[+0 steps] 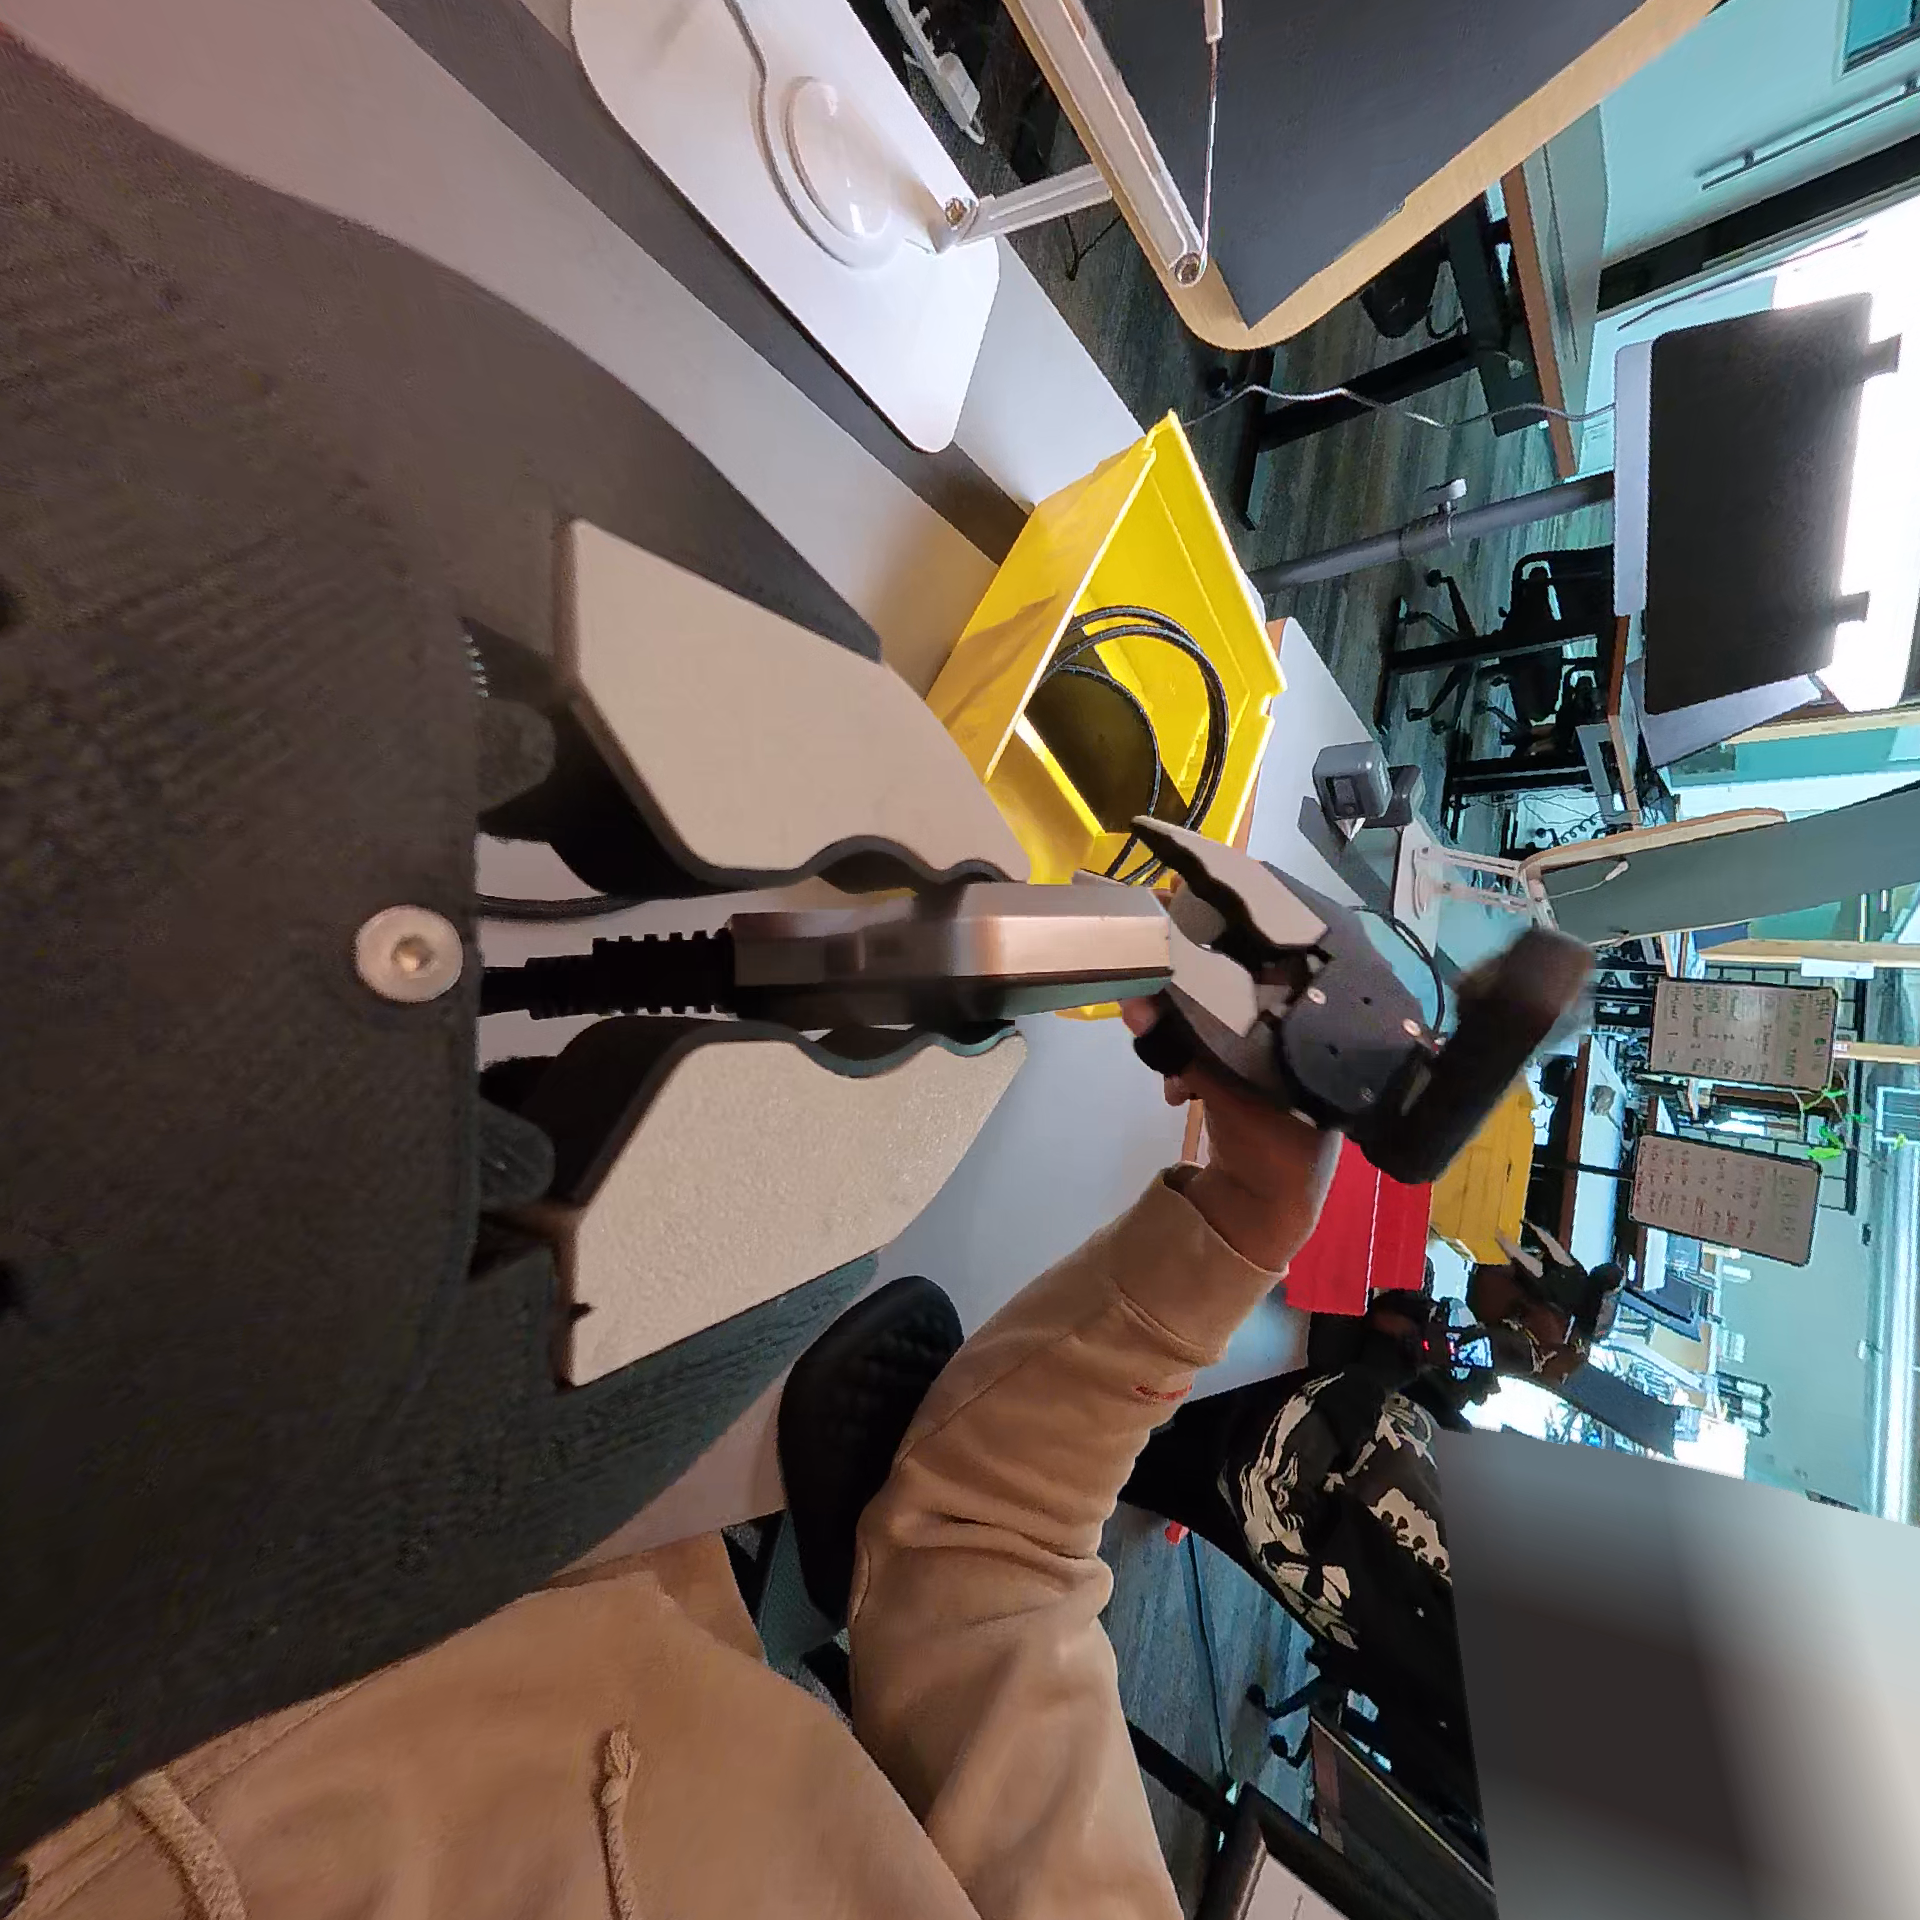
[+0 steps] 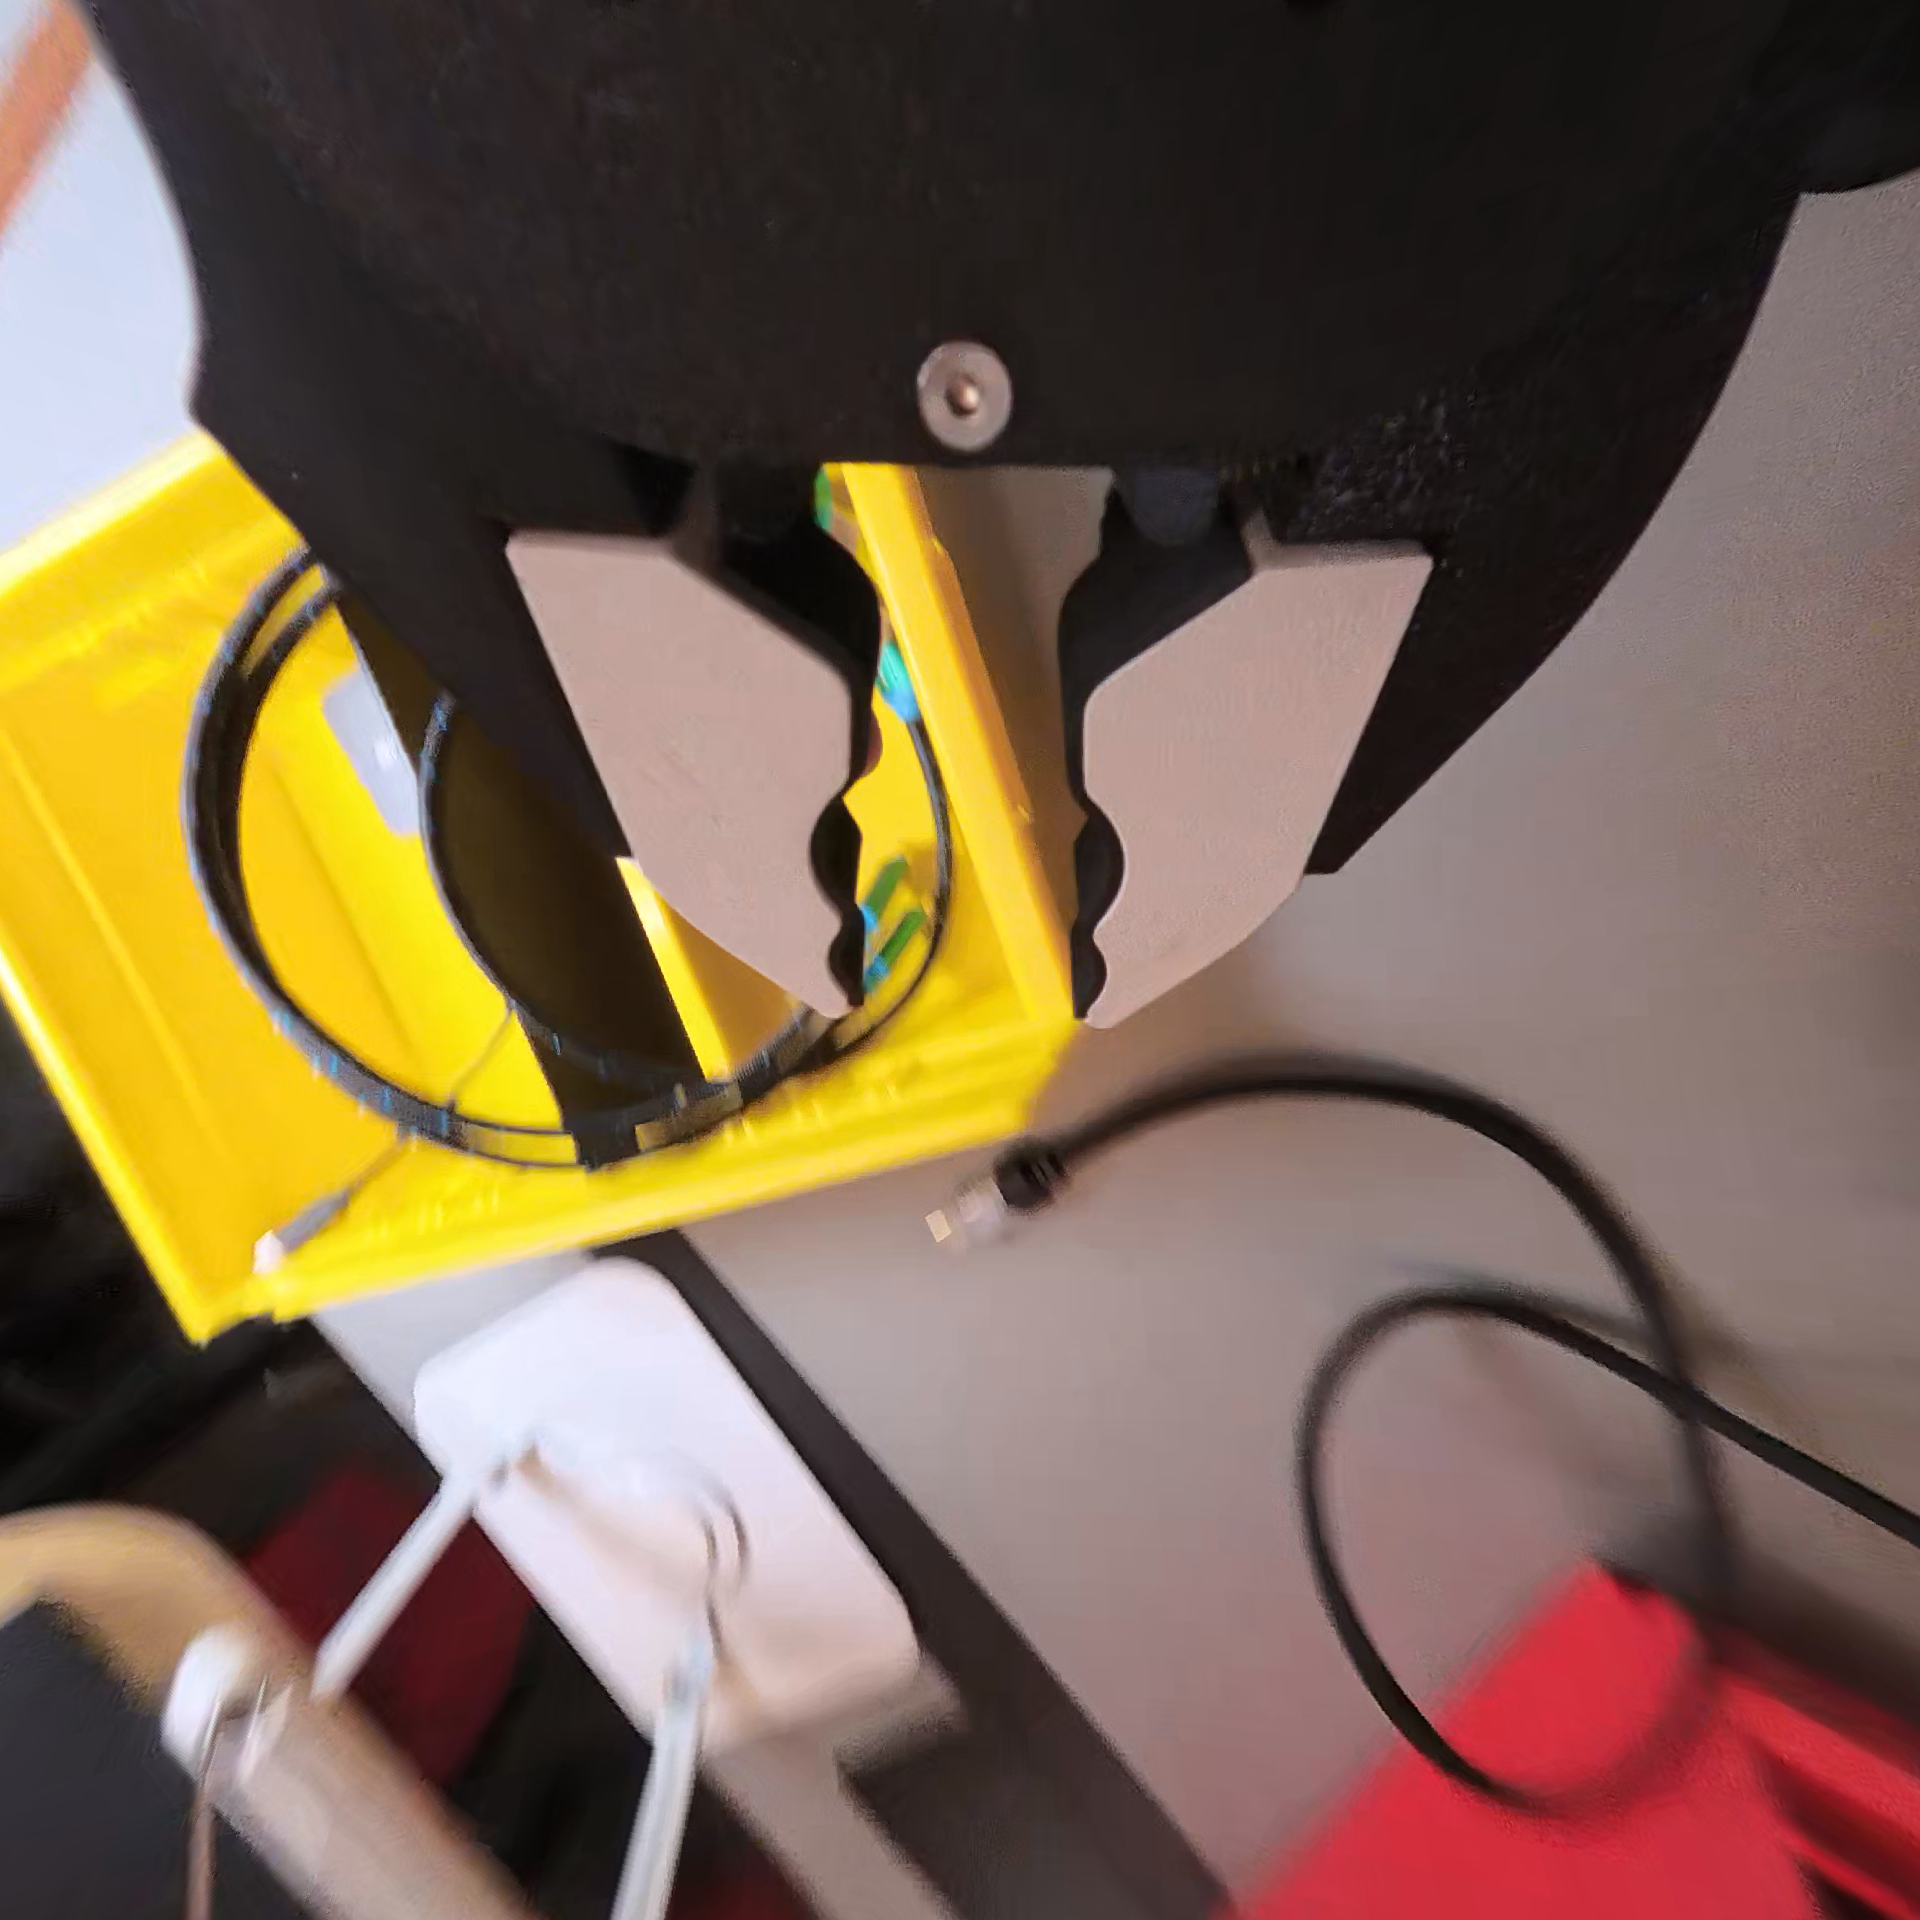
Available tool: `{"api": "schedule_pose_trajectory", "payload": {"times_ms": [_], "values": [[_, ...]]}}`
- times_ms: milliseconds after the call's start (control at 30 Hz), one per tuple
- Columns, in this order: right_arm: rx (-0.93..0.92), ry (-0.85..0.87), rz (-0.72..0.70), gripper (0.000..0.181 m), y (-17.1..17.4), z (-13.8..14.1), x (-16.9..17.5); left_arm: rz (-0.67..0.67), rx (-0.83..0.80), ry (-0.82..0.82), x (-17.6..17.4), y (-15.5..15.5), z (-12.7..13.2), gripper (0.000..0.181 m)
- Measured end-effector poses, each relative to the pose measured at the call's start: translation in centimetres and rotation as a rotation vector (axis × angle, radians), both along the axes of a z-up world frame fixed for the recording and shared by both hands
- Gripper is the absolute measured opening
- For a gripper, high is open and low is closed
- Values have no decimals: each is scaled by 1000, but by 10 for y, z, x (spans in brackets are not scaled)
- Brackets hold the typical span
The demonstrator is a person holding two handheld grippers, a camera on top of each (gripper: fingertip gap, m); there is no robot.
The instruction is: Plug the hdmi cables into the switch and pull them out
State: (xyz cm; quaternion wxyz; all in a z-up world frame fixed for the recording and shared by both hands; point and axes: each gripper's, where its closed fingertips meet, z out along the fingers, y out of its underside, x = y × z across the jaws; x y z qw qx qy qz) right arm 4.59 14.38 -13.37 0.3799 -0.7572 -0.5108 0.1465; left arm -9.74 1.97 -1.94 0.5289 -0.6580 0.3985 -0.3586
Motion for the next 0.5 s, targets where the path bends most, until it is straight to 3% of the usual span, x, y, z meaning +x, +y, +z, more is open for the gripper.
{"api": "schedule_pose_trajectory", "payload": {"times_ms": [33, 133, 267, 433, 500], "values": [[13, 89, 53, 37, -10, 18, -9, -7, 0, -4, 2, -1, 0, 22], [14, 301, 231, 35, -48, 61, -35, -32, -2, -23, 8, -3, 2, 22], [15, 429, 445, 35, -97, 88, -66, -72, -5, -18, 22, -9, 0, 22], [-40, 406, 587, 38, -130, 71, -104, -105, -15, 45, 43, -12, -15, 22], [-54, 396, 633, 26, -137, 62, -111, -110, -18, 81, 46, -12, -22, 22]]}}
